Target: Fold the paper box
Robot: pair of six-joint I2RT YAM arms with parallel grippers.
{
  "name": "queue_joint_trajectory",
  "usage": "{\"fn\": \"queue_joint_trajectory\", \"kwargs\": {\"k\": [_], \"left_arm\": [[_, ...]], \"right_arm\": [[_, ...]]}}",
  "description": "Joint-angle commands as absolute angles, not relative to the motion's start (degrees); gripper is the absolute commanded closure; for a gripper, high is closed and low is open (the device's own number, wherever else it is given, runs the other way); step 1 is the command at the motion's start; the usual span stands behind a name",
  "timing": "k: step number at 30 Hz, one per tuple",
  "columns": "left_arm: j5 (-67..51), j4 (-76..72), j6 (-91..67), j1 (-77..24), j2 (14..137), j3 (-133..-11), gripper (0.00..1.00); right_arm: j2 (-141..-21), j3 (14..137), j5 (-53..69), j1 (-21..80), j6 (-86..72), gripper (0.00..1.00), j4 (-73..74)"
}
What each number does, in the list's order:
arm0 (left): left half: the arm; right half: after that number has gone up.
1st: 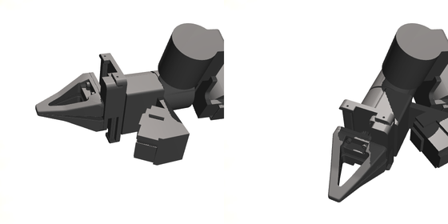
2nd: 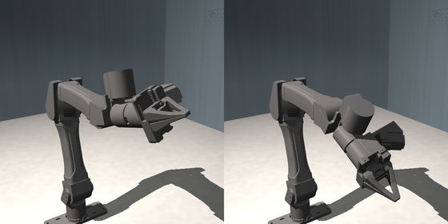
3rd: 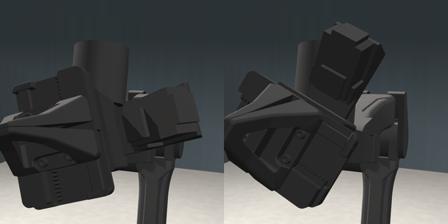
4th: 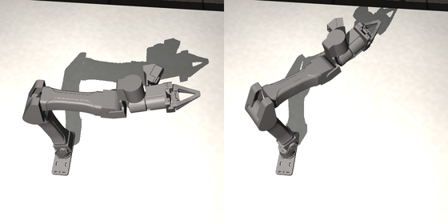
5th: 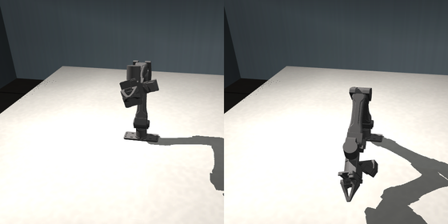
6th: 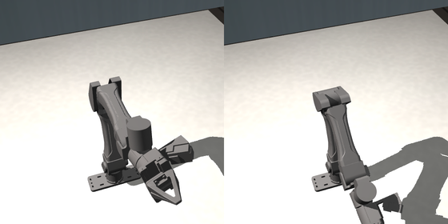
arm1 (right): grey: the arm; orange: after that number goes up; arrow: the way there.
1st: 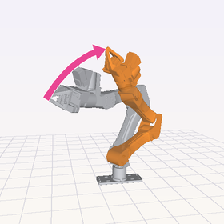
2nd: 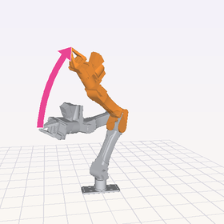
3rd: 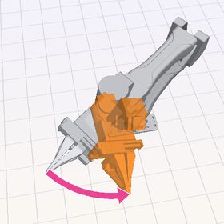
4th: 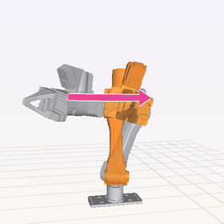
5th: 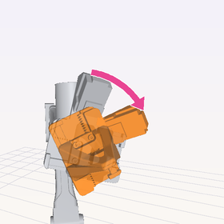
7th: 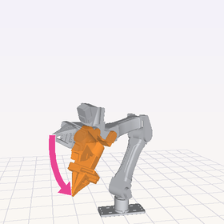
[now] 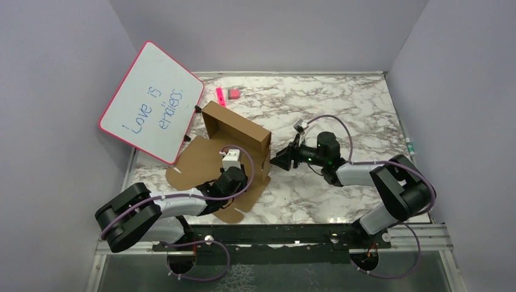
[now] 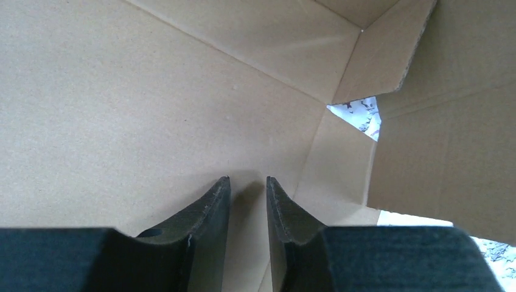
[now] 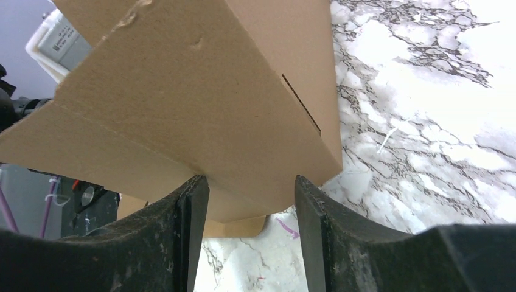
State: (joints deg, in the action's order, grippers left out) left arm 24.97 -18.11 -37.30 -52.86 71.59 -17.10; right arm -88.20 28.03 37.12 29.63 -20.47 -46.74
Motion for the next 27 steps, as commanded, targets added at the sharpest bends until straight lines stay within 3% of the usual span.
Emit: {"fn": "queue_joint_trajectory", "kwargs": {"k": [1, 27], "left_arm": [[21.65, -16.89, -37.68, -52.64, 73.54, -17.91, 0.72], [13.74, -21.14, -38.08, -53.51, 73.23, -16.26, 0.78]], "right_arm": [[-90.89, 30.13, 36.35, 31.34, -17.94, 0.39, -51.0], [-99.43, 32.63, 11.86, 41.54, -11.64, 0.22, -66.83]]}}
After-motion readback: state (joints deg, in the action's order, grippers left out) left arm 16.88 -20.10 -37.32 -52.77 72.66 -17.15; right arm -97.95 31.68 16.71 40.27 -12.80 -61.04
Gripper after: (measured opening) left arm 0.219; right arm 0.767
